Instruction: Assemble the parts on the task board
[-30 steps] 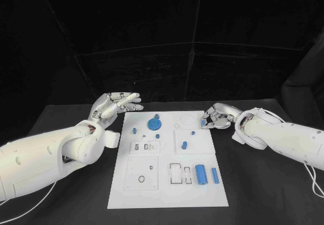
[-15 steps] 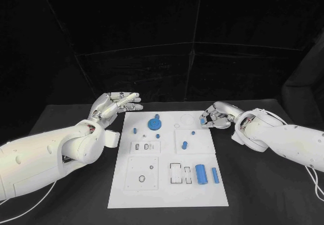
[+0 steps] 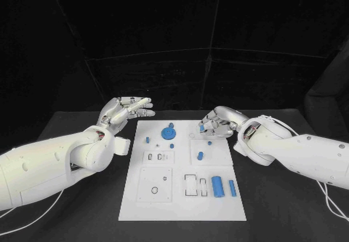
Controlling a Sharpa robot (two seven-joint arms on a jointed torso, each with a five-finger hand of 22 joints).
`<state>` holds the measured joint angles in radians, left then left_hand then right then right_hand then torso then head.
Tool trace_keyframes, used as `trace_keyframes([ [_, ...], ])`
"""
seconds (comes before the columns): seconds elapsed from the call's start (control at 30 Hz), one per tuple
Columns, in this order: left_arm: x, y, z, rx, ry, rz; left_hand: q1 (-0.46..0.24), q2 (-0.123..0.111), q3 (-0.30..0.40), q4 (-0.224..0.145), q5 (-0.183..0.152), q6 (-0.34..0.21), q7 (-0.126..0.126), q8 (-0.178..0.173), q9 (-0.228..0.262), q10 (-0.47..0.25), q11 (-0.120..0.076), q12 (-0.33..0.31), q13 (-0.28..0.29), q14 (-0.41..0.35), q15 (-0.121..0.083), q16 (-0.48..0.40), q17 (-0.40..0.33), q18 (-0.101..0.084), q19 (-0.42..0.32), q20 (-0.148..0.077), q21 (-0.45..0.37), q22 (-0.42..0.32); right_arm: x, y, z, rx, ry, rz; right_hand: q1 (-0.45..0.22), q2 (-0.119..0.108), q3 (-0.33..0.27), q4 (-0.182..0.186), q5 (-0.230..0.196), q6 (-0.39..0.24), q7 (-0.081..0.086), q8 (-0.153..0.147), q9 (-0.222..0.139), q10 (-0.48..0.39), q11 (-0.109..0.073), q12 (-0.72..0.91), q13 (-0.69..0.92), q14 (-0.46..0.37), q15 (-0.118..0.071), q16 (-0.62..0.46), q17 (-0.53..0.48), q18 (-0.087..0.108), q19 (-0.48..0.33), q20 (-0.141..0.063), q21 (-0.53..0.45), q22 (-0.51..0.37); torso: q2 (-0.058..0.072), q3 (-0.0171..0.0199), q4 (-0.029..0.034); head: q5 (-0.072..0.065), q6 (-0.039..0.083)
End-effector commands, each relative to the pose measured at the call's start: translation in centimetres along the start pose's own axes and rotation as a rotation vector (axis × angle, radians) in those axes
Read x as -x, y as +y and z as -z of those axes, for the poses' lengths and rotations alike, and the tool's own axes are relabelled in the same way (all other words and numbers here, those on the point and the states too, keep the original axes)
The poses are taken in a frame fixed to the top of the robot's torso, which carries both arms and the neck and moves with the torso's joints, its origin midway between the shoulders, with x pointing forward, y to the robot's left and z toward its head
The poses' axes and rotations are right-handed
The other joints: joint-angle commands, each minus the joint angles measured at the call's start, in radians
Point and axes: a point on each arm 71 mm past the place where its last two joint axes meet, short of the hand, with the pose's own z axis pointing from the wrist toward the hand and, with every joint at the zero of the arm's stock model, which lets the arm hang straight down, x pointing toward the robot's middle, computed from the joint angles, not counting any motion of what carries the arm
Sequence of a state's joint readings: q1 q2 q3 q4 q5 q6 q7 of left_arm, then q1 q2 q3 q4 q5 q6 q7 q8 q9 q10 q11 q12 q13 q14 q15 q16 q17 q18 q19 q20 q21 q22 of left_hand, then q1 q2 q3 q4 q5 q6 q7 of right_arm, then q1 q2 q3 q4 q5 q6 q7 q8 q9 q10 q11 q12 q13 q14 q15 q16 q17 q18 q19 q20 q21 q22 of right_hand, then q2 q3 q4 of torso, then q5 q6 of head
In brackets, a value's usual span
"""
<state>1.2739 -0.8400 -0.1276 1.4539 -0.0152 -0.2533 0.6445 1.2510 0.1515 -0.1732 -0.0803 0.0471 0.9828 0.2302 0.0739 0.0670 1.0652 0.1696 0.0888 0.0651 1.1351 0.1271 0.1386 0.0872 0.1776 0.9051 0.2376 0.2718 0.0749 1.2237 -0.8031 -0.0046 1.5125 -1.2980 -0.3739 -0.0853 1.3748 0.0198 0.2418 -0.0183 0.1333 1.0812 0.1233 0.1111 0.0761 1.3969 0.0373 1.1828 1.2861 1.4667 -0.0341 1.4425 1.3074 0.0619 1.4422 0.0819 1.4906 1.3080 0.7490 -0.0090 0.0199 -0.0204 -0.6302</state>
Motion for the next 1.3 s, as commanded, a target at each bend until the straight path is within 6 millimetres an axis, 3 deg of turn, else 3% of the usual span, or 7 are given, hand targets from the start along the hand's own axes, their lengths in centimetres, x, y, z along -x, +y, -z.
trace_keyframes([
  [0.03, -0.2, 0.0, -0.2, 0.002, 0.020, 0.011, -0.003, 0.010, -0.003, -0.005, 0.003, 0.009, -0.001, -0.005, 0.000, 0.007, 0.002, -0.002, 0.002, 0.008, -0.003, 0.001, 0.001, 0.008, 0.006, 0.001, 0.002, -0.002, -1.0, 1.9, -0.8, 0.015, 0.042, 0.058, -0.013, -0.002, 0.009, 0.002, -0.002, 0.021, -0.009, 0.002, 0.001, 0.000, -0.009, -0.005, -0.002, 0.056, -0.006, 0.001, 0.026, -0.018, 0.001, -0.009, 0.004, 0.063, -0.011, -0.0045, 0.0035, 0.006, -0.006],
  [0.13, -0.3, 0.0, -0.3, 0.003, 0.020, 0.010, -0.004, 0.010, -0.004, -0.005, 0.003, 0.009, -0.001, -0.005, 0.000, 0.008, 0.001, -0.002, 0.002, 0.006, -0.003, -0.001, 0.001, 0.007, 0.005, 0.001, 0.001, -0.002, -1.9, 3.3, -1.5, 0.041, 0.068, 0.071, -0.016, -0.002, 0.010, 0.002, -0.003, 0.020, -0.009, 0.001, 0.000, 0.000, -0.009, -0.007, -0.003, 0.056, -0.006, 0.000, 0.025, -0.018, 0.001, -0.009, 0.004, 0.063, -0.013, -0.0059, 0.0043, 0.008, -0.008],
  [0.2, -0.3, 0.1, -0.3, 0.004, 0.020, 0.010, -0.005, 0.010, -0.006, -0.005, 0.003, 0.010, -0.001, -0.005, 0.000, 0.009, 0.002, -0.003, 0.002, 0.003, -0.002, -0.004, 0.000, 0.007, 0.004, 0.001, -0.001, -0.003, -2.6, 4.3, -2.1, 0.054, 0.086, 0.077, -0.018, -0.002, 0.011, 0.003, -0.005, 0.020, -0.009, 0.000, 0.000, 0.000, -0.009, -0.007, -0.003, 0.056, -0.006, 0.000, 0.025, -0.018, 0.001, -0.009, 0.004, 0.063, -0.017, -0.0083, 0.0070, 0.005, -0.021],
  [0.27, -0.3, 0.1, -0.4, 0.005, 0.018, 0.009, -0.006, 0.010, -0.007, -0.006, 0.003, 0.009, -0.001, -0.006, 0.000, 0.009, 0.002, -0.004, 0.001, 0.000, -0.001, -0.006, -0.001, 0.007, 0.002, 0.002, -0.003, -0.004, -3.2, 5.3, -2.8, 0.059, 0.098, 0.081, -0.020, -0.002, 0.011, 0.004, -0.006, 0.021, -0.009, 0.000, 0.000, 0.001, -0.009, -0.007, -0.003, 0.056, -0.006, 0.000, 0.025, -0.018, 0.002, -0.009, 0.004, 0.063, -0.019, -0.0096, 0.0082, 0.003, -0.023],
  [0.53, -0.2, 0.2, -0.6, 0.007, 0.004, 0.004, -0.007, 0.011, -0.011, -0.010, 0.003, 0.007, 0.001, -0.008, -0.001, 0.007, 0.005, -0.011, 0.000, -0.012, 0.003, -0.018, -0.003, 0.005, -0.007, 0.005, -0.013, -0.008, -5.6, 7.8, -4.3, 0.080, 0.140, 0.101, -0.024, -0.005, 0.011, 0.005, -0.005, 0.021, -0.009, -0.001, -0.001, 0.000, -0.009, -0.009, -0.004, 0.055, -0.006, -0.001, 0.024, -0.018, 0.001, -0.009, 0.004, 0.063, -0.024, -0.0143, 0.0148, 0.016, -0.045],
  [0.9, 0.0, 0.2, -0.8, 0.004, -0.011, -0.006, -0.008, 0.012, -0.015, -0.014, 0.003, 0.003, 0.005, -0.009, -0.002, -0.003, 0.009, -0.019, -0.001, -0.022, 0.008, -0.028, -0.005, 0.005, -0.016, 0.008, -0.022, -0.009, -8.5, 8.8, -4.4, 0.113, 0.205, 0.147, -0.030, -0.012, 0.015, 0.003, 0.005, 0.020, -0.009, -0.004, -0.002, -0.009, -0.009, -0.029, -0.018, 0.055, -0.007, -0.003, 0.021, -0.018, 0.001, -0.010, 0.004, 0.063, -0.021, -0.0089, 0.0123, 0.034, -0.064],
  [1.3, 0.1, 0.1, -0.8, 0.004, -0.011, -0.005, -0.008, 0.012, -0.015, -0.014, 0.003, 0.003, 0.005, -0.009, -0.002, -0.004, 0.010, -0.020, -0.001, -0.023, 0.008, -0.029, -0.005, 0.005, -0.017, 0.009, -0.023, -0.009, -10.6, 8.7, -4.2, 0.114, 0.239, 0.166, -0.032, -0.019, 0.017, 0.000, 0.010, 0.020, -0.009, -0.006, -0.003, -0.011, -0.009, -0.036, -0.022, 0.055, -0.007, -0.003, 0.021, -0.018, 0.001, -0.010, 0.003, 0.063, -0.021, -0.0079, 0.0128, 0.041, -0.072],
])
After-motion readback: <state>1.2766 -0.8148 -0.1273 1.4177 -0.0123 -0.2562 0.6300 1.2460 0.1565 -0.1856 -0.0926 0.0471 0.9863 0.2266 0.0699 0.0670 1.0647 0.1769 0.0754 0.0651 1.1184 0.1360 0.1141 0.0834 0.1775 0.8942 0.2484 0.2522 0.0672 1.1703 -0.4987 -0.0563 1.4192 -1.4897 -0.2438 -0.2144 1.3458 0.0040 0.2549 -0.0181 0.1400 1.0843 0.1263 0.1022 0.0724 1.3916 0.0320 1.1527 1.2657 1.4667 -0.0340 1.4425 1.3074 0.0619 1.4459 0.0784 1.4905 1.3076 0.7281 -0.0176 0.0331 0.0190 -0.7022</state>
